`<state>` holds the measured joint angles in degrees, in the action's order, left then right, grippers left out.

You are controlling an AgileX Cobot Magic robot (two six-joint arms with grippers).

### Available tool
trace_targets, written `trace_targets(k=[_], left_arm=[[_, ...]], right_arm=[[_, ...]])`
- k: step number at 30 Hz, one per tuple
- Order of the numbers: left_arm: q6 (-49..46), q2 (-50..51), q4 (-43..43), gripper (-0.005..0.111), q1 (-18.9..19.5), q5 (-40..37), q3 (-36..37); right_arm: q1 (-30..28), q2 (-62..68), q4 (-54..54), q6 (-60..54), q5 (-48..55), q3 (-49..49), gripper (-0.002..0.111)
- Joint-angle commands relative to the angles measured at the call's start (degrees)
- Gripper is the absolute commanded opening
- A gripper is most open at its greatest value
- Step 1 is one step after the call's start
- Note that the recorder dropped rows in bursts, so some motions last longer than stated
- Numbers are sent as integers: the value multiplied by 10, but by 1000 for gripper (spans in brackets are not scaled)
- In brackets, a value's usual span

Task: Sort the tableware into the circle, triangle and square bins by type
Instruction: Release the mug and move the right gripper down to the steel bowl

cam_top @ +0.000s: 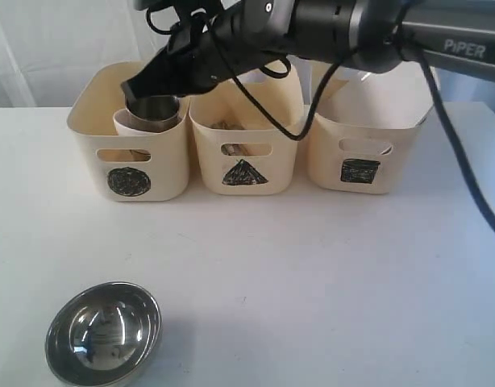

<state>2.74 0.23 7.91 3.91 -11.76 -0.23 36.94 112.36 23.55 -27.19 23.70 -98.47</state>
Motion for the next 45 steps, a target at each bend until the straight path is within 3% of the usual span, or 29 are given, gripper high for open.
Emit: trace_targets(k=[1,10,14,23,25,30,45], left_arm=[[0,-2,2,0,-1,2,2],[0,-2,2,0,-1,2,2],[0,-2,2,0,-1,2,2],[0,-2,2,0,-1,2,2],[0,-2,2,0,-1,2,2],[0,-2,2,0,-1,2,2],[0,-2,2,0,-1,2,2]], right_arm=[[-3,-53,0,-10,53,52,0],[-3,-113,50,-11,261,139,0],[-3,-102,93,-27,303,164,2],[-3,-38,218,-86,349,193,45],[-3,-19,228,-86,349,193,51],[-1,20,272,-106,347,193,52],[60,83,271,-116,281,193,52]])
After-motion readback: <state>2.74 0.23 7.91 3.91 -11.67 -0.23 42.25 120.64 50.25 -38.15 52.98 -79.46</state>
